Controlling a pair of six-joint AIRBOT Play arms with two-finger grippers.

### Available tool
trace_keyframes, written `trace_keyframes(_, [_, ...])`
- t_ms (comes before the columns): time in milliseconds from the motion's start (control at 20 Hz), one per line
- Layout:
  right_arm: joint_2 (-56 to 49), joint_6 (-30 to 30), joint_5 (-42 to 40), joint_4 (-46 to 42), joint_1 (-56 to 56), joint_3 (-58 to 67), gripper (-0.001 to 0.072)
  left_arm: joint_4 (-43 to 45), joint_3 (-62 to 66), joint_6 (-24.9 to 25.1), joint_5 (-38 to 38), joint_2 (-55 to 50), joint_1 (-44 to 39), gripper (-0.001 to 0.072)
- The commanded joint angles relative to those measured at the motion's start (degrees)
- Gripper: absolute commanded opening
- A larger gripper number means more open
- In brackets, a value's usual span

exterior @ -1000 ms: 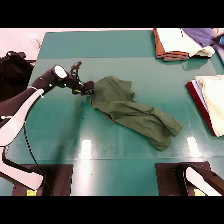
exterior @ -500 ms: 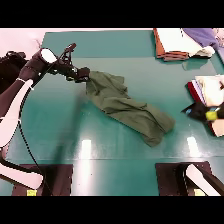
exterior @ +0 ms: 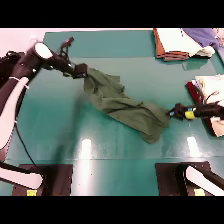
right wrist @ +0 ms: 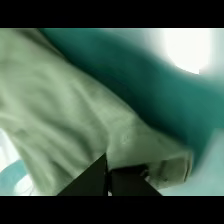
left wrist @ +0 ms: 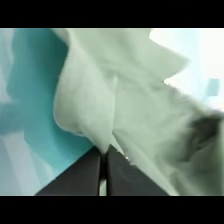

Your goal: Fold the shirts.

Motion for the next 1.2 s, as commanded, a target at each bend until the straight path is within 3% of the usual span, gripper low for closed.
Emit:
trace_keyframes(0, [6.75,-1.46,-0.79,-1.57,2.58,12.85,0.0016,2.71,6.47,0.07,-0.5,7.52,1.62,0.0025])
trace_keyframes(300, [19.5,4.02,2.49,-1.68,-1.9,38.53,0.0015,7.91,22.21,3.06,-0.37,28.22,2.25,0.0025])
trace_keyframes(550, [21.75,6.78,8.81,-1.64,-9.16,50.23,0.0015,12.46,22.84,3.02,3.98,39.93,2.25,0.0024])
trace_keyframes(750, [18.1,8.66,13.75,-1.64,-13.66,59.19,0.0014,12.66,22.67,3.02,2.51,40.5,2.25,0.0023])
trace_keyframes(950, [8.68,12.96,18.16,-2.49,-10.82,61.53,0.0014,10.91,16.5,2.56,-4.5,34.73,2.25,0.0024])
trace_keyframes(1150, [-1.29,15.65,19.76,-16.65,0.85,49.11,0.0014,4.7,3.1,2.62,-12.96,24.17,2.23,0.0024])
